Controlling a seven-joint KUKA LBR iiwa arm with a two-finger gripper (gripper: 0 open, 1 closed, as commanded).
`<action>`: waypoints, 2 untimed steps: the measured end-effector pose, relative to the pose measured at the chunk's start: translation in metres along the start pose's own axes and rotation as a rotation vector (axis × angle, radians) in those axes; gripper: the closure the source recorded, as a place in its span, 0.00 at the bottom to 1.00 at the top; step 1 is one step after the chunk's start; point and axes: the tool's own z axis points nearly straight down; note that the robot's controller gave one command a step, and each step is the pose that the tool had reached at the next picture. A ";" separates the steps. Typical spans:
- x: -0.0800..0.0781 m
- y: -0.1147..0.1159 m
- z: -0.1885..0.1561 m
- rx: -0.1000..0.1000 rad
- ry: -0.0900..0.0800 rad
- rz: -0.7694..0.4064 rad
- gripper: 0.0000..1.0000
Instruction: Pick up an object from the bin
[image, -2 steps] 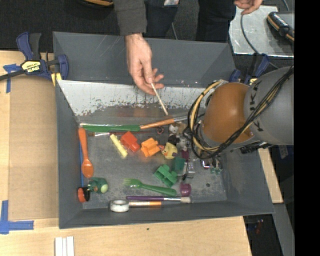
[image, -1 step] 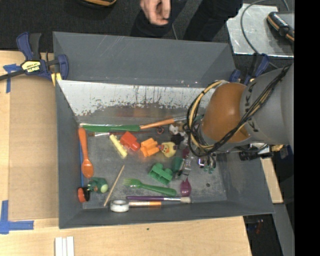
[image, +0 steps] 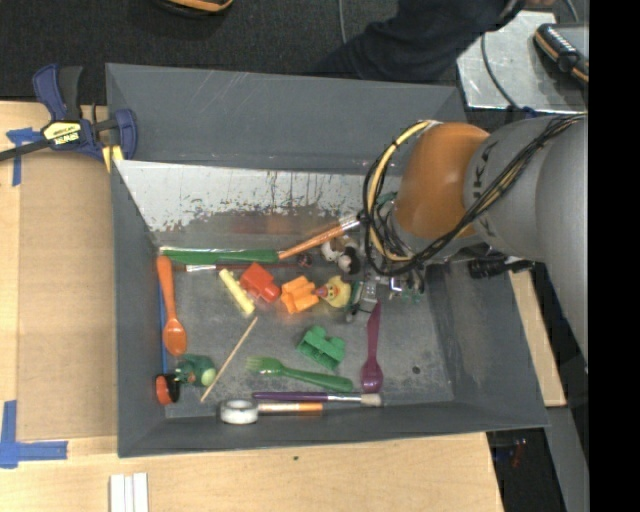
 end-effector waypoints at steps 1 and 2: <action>-0.014 0.015 0.002 0.002 -0.007 0.052 1.00; -0.014 0.015 0.002 0.002 -0.007 0.052 1.00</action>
Offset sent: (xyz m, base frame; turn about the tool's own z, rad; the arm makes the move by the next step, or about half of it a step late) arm 0.0000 0.0000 0.0000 0.0000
